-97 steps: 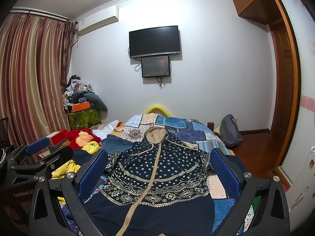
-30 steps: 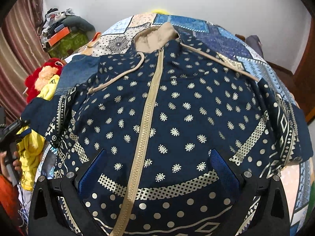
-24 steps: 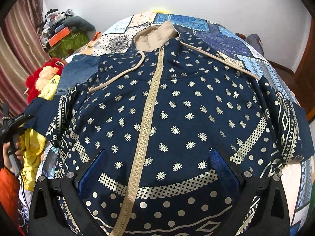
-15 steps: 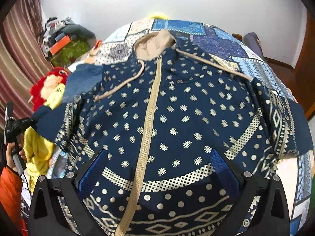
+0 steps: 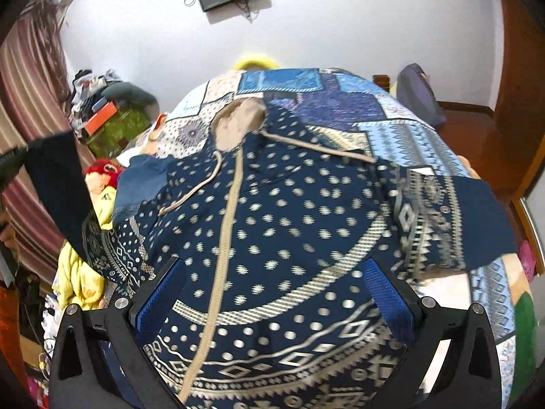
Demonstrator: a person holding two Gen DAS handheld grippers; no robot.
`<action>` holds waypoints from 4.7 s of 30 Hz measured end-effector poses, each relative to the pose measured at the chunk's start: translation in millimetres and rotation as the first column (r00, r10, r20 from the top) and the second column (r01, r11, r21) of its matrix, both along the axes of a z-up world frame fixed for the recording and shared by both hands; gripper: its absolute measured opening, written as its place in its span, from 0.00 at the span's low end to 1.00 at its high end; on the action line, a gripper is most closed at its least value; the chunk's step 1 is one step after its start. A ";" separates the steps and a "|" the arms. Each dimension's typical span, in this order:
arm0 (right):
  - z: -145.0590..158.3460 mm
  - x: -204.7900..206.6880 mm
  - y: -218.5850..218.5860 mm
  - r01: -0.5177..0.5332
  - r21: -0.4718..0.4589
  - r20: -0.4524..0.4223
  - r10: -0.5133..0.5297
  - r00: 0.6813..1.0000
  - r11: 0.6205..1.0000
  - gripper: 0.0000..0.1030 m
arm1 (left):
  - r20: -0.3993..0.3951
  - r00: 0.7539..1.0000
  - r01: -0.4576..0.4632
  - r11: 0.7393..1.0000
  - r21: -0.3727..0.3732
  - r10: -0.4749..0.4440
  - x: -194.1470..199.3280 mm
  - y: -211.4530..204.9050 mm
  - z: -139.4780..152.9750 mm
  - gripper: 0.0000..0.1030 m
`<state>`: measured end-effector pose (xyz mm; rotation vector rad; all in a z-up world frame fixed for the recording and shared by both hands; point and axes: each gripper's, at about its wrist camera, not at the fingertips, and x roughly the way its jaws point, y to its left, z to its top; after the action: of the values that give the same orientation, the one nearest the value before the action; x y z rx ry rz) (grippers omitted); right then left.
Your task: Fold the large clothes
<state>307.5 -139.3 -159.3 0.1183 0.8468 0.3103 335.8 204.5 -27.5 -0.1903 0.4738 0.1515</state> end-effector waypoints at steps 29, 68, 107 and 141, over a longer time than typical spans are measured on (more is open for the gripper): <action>9.6 -16.2 -43.1 -0.021 -0.168 0.067 0.032 0.997 0.986 1.00 | -0.500 0.662 0.576 0.806 -0.139 -0.559 29.1 -261.4 -185.8 0.58; -40.9 63.0 94.6 -0.207 -0.250 -0.043 0.203 0.978 0.946 0.11 | -0.574 0.803 0.137 0.987 -0.080 -0.157 11.2 -43.1 -255.3 0.81; -86.1 75.4 -146.9 0.152 -0.444 -0.141 -0.236 0.961 0.883 0.11 | -0.494 0.865 0.170 0.978 0.119 -0.090 22.4 -106.8 -161.4 0.91; -114.9 58.3 -270.6 0.394 0.241 -0.352 -0.298 0.887 0.887 0.76 | -0.522 0.782 0.461 0.879 0.119 -0.340 98.0 -274.1 -205.1 0.92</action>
<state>365.8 -409.9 -274.2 0.6197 1.0602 0.0772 433.8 -69.6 -232.6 0.2043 0.9878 -0.1762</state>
